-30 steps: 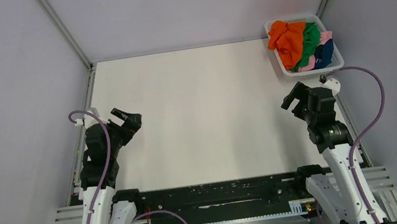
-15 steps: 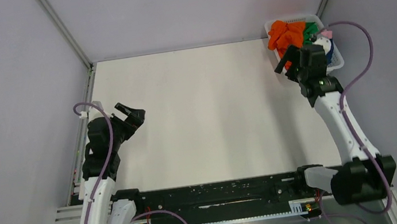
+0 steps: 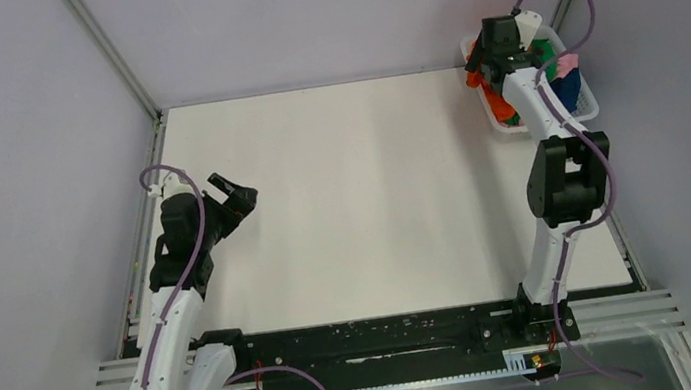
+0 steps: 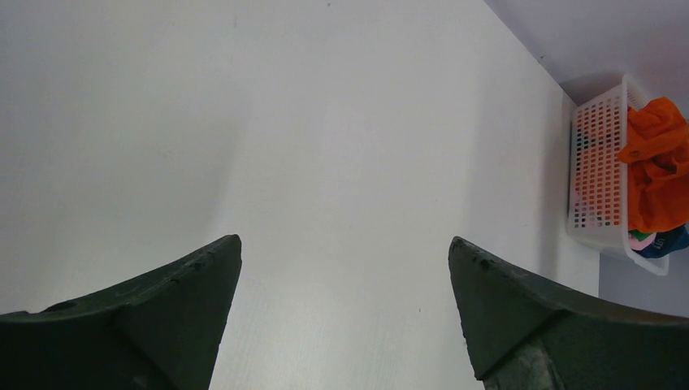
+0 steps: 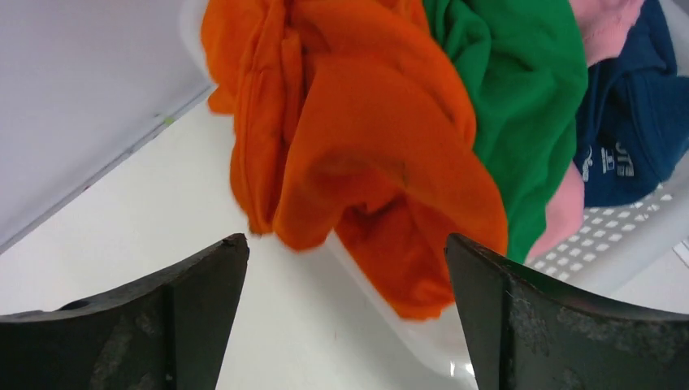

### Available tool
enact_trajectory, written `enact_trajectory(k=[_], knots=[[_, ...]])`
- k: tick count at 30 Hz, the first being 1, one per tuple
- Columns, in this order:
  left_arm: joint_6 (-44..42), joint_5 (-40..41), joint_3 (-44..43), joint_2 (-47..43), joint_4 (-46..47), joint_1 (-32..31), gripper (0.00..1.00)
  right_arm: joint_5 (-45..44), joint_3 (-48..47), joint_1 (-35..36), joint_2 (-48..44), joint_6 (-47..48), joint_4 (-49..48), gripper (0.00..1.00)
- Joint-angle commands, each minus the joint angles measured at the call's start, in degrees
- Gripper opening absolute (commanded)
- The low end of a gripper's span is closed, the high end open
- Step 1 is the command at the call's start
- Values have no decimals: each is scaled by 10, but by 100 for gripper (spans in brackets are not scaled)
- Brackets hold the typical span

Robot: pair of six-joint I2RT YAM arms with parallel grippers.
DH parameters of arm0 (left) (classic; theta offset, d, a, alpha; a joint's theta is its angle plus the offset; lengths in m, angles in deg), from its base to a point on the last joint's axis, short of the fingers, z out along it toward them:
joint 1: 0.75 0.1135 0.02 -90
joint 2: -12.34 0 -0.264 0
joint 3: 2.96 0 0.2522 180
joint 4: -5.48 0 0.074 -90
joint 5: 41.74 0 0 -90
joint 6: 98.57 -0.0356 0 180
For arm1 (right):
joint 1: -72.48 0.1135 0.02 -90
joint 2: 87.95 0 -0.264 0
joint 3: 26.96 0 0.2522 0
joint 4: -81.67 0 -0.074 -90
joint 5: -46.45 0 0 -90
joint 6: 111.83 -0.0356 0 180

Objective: Fold and stack the t-shirts
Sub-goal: Grab crumpled tshirt from bin with the right arm

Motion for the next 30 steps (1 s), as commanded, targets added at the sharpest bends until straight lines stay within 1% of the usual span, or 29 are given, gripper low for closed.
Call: enact_trajectory(k=[1, 5, 7, 8, 11, 14, 15, 19, 23, 26, 30], knots=[[-12, 2, -11, 16, 37, -3, 99, -87, -95, -4, 87, -7, -2, 100], [-14, 1, -16, 29, 38, -3, 99, -65, -196, -7, 177, -12, 31, 99], [-14, 1, -18, 32, 38, -4, 99, -50, -250, -7, 212, -12, 50, 92], [-13, 0, -18, 32, 38, -4, 99, -42, -275, -7, 227, -11, 62, 82], [-15, -1, -17, 29, 37, -4, 99, -29, -339, -7, 247, 3, 88, 40], [-15, -3, -16, 20, 34, -4, 99, -34, -353, -6, 217, 23, 84, 8], [-15, -4, -15, 16, 33, -4, 99, -39, -350, -7, 199, 26, 82, 0], [-13, -9, -9, -5, 30, -4, 99, -43, -327, -7, 110, 48, 68, 0], [-3, -26, 6, -30, 30, -5, 99, -2, -302, -6, 7, 52, 68, 0], [1, -37, 17, -57, 28, -5, 99, 73, -295, -7, -68, 40, 68, 0], [5, -61, 27, -94, 25, -5, 99, 234, -305, -6, -133, -2, 88, 0]])
